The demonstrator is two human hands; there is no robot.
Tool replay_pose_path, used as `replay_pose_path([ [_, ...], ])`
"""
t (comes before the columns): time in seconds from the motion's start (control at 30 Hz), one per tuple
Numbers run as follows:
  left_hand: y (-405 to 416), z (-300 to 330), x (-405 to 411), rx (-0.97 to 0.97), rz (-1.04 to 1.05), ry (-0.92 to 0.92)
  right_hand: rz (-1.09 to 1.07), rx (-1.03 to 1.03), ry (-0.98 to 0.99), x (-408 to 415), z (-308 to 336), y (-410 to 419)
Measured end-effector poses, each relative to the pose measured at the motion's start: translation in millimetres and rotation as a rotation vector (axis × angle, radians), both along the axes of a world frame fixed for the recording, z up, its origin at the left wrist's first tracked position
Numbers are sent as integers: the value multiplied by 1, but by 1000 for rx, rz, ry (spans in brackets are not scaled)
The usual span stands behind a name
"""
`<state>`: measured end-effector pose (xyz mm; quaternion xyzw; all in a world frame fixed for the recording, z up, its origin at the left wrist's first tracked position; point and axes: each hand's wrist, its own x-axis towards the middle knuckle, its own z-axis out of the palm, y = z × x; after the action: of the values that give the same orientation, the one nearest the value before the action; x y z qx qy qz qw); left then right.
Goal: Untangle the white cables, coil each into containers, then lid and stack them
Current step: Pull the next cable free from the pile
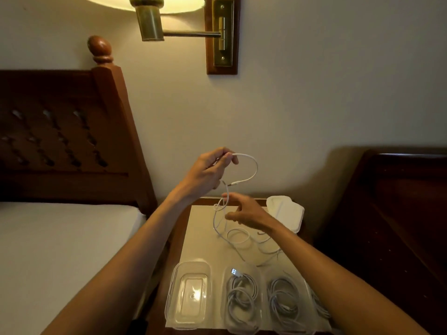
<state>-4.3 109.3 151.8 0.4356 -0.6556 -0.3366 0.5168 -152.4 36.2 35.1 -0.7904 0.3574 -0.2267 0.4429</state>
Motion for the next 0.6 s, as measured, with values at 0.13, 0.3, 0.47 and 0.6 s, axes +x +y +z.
replay_pose_path([
  [0.13, 8, 8, 1, 28, -33, 104, -16, 11, -102, 20, 4, 4],
  [0.3, 30, 4, 37, -37, 338, 388, -234, -35, -133, 9, 30, -32],
  [0.47, 29, -10, 68, -20, 549, 440, -105, -133, 115, 0, 46, -47],
  [0.6, 8, -37, 73, 410, 802, -98, -171, -107, -123, 4, 64, -49],
])
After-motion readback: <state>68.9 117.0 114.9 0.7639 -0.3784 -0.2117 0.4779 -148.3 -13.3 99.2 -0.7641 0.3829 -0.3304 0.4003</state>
